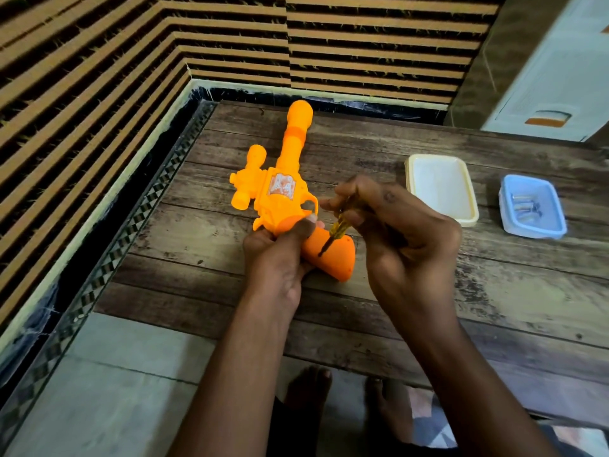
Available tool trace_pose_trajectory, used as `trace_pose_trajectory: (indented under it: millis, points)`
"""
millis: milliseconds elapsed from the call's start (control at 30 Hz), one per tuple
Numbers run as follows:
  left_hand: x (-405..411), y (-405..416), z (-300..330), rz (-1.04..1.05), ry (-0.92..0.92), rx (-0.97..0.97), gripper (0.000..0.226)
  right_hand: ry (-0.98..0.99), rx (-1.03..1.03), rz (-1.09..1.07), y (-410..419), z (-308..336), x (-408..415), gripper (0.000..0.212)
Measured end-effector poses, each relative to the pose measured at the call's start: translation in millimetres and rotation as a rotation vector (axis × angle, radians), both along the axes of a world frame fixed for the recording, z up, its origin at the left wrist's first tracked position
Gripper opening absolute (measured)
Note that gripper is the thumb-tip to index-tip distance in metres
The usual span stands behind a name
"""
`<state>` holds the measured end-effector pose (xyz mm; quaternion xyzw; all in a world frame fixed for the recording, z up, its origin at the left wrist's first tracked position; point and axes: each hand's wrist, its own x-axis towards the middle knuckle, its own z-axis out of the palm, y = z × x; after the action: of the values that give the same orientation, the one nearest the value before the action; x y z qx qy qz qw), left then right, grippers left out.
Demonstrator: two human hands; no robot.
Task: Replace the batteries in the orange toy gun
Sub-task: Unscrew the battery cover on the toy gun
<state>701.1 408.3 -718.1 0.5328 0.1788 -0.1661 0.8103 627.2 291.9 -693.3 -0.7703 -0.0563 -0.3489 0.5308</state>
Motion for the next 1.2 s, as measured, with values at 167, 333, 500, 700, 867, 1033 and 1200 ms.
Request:
trace_pose_trajectory:
  millis: [167, 333, 500, 700, 867, 1033, 1200]
  points:
    - [-2, -1, 1, -0.012, -0.014, -0.008, 0.032, -0.056, -0.048, -0.021, 6, 2, 0, 0.022]
    - [-1, -1, 0, -0.015, 0.003, 0.008, 0.032, -0.04, -0.046, -0.003, 4, 2, 1, 0.027]
    - [-1, 1, -2, -0.015, -0.023, 0.002, 0.027, -0.037, -0.078, 0.041, 7, 5, 0, 0.021]
    - [-1, 0, -3, -0.022, -0.022, -0.004, 0.034, -0.081, -0.105, -0.143, 10, 0, -1, 0.024]
    - [0, 1, -4, -0.003, -0.015, 0.001, 0.03, -0.042, -0.055, -0.027, 10, 1, -2, 0.036]
    - [-2, 1, -3, -0.027, -0.062, -0.003, 0.019, -0.047, -0.062, 0.026, 12, 5, -3, 0.018]
    - [-2, -1, 0, -0.015, -0.039, -0.006, 0.028, -0.093, -0.072, -0.079, 12, 2, 2, 0.02]
